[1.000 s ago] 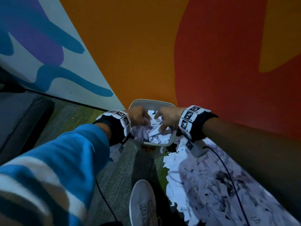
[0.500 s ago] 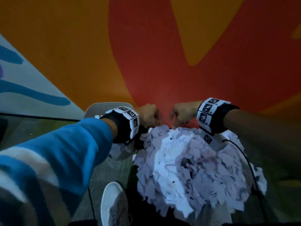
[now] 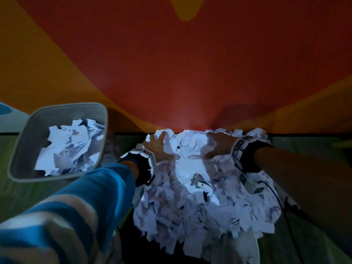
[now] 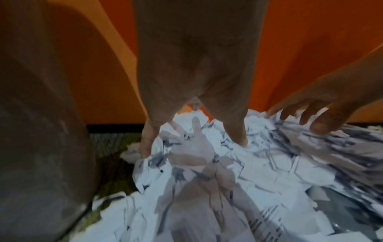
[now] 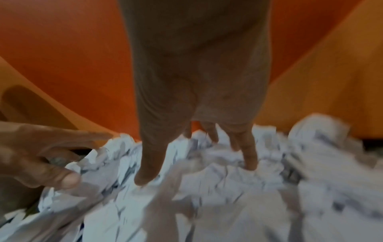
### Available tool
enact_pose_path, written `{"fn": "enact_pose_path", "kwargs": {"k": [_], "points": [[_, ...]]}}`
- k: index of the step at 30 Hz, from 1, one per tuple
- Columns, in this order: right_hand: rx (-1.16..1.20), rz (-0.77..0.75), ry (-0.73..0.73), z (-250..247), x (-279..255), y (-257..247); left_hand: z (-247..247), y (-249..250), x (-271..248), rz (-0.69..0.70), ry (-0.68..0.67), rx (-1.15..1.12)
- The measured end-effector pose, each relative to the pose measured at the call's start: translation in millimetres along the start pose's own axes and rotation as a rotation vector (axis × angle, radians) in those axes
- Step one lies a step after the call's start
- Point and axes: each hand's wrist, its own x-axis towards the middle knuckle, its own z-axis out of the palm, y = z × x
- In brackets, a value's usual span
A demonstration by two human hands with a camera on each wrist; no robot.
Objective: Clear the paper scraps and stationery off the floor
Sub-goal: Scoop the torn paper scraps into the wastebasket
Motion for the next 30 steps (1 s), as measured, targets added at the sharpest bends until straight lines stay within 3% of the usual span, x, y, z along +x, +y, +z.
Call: {"fn": "enact_pose_path", "kwargs": {"k": [3,7,11,13,15,19,24,30], "points": [[-0.001,0.039,0.029,31,16,-3,29,1,7,-0.040,-0.005,-0.019],[-0.003,0.098,0.122,59,19,-10,68,8,13,-0.050,0.118,-0.033],[-0.119,0.040,0.211,49,20,-9,68,3,9,0.021,0.195,-0.001],[-0.175,-0.007,0.232,35,16,-10,59,-3,11,0.047,0.162,0.078],[-0.184,-0.033,0.217,22,10,-10,48,-7,11,0.060,0.101,0.137],[-0.159,0.001,0.244,-4,-4,-12,16,-3,0,0.109,0.083,0.038],[0.131,-0.013,0.319,-53,-33,-10,-37,10,-32,0.164,0.190,-0.118],[0.285,-0.129,0.266,-116,-95,-43,-129,8,-94,0.301,0.223,-0.078]]}}
